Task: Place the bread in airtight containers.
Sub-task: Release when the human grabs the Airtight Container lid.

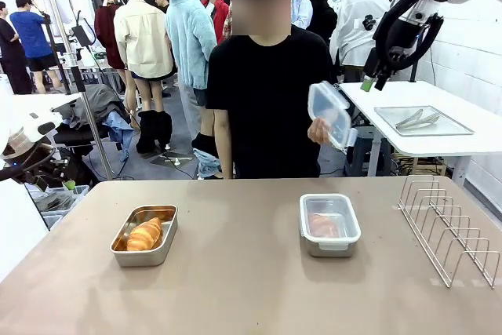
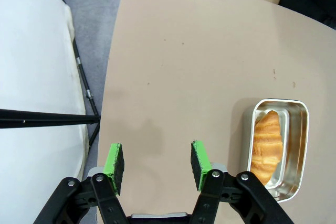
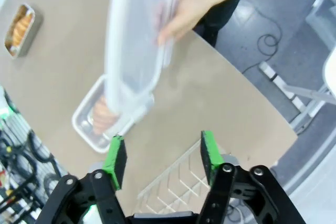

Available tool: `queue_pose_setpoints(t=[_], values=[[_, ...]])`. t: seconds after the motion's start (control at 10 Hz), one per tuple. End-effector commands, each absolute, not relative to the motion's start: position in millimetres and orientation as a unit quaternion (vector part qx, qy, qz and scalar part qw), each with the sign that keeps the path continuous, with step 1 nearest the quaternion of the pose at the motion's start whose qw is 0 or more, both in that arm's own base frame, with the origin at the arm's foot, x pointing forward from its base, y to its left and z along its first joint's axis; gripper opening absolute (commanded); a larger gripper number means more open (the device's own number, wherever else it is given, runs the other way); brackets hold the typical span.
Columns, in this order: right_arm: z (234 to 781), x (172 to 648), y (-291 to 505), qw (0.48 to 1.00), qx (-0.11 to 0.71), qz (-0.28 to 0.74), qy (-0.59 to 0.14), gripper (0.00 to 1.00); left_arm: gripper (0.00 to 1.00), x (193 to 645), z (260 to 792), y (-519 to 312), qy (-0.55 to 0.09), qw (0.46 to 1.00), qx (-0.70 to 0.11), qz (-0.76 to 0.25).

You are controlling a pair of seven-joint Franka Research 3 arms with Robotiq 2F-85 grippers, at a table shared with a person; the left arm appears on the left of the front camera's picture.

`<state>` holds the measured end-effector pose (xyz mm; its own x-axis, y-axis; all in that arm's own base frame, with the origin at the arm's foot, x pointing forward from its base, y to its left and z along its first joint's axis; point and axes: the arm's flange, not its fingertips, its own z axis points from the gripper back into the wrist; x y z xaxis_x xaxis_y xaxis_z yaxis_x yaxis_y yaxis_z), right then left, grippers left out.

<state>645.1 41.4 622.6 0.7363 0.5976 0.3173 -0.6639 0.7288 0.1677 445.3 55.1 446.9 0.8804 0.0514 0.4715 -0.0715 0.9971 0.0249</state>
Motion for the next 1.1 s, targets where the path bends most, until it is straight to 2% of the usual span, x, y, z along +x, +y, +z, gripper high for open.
queue_pose_setpoints(t=[0.0, 0.1, 0.4, 0.5, 1.0], values=[[612, 606, 28, 0.886, 0.104, 0.442, -0.098, 0.97, 0.67, 445, 448, 55, -0.243, 0.969, 0.026, 0.039], [610, 593, 25, 0.861, 0.103, 0.490, -0.091, 0.97, 0.67, 445, 448, 55, -0.243, 0.969, 0.026, 0.039], [602, 574, 13, 0.830, 0.125, 0.534, -0.104, 0.97, 0.67, 445, 448, 55, -0.243, 0.969, 0.026, 0.039], [615, 593, 23, 0.852, 0.113, 0.503, -0.091, 0.97, 0.67, 445, 448, 55, -0.243, 0.969, 0.026, 0.039], [615, 593, 23, 0.852, 0.113, 0.503, -0.091, 0.97, 0.67, 445, 448, 55, -0.243, 0.969, 0.026, 0.039]])
